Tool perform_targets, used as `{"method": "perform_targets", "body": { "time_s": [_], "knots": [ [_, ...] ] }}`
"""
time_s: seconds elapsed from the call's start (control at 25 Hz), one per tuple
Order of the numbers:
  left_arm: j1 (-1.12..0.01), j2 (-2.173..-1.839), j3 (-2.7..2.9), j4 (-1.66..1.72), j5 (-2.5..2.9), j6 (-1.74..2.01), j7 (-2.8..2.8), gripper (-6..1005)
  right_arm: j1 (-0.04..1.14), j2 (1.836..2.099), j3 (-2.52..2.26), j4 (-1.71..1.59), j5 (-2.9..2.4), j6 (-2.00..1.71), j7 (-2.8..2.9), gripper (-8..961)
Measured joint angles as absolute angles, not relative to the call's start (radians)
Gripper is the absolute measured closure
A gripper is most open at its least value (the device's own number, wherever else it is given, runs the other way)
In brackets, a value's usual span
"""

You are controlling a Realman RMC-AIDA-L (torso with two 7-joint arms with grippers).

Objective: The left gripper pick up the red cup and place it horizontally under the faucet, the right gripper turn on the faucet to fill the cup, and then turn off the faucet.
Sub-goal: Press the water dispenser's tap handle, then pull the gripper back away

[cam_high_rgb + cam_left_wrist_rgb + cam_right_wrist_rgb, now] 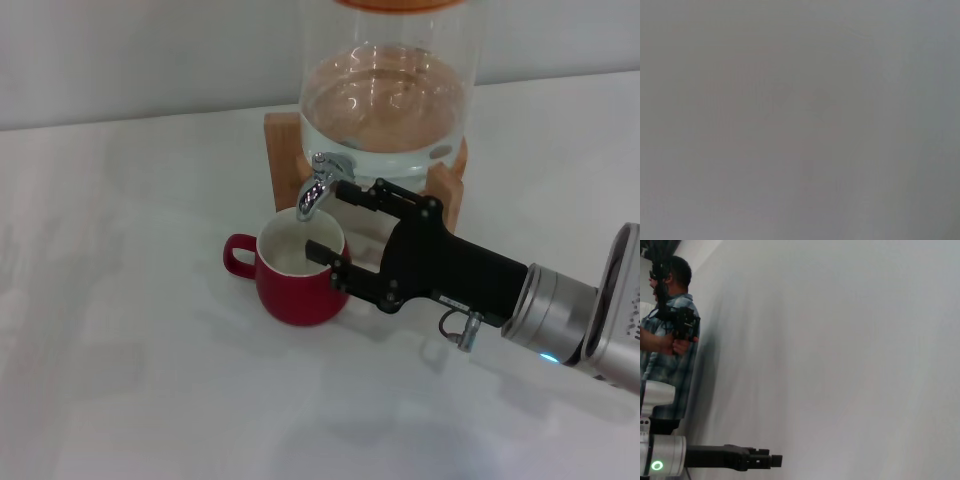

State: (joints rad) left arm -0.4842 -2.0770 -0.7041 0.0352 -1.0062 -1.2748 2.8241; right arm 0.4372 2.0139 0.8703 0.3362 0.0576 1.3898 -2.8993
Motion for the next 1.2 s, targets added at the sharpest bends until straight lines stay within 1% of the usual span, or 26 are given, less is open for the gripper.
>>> {"method": "perform_targets", "body": {
  "time_s": [1.2],
  "knots": [
    [-0.49,-2.077,-0.704,0.035,-1.006,-1.274,2.824,321,0.426,2.013,0.908,0.323,0.054,1.398,-2.91,275]
  ]
}}
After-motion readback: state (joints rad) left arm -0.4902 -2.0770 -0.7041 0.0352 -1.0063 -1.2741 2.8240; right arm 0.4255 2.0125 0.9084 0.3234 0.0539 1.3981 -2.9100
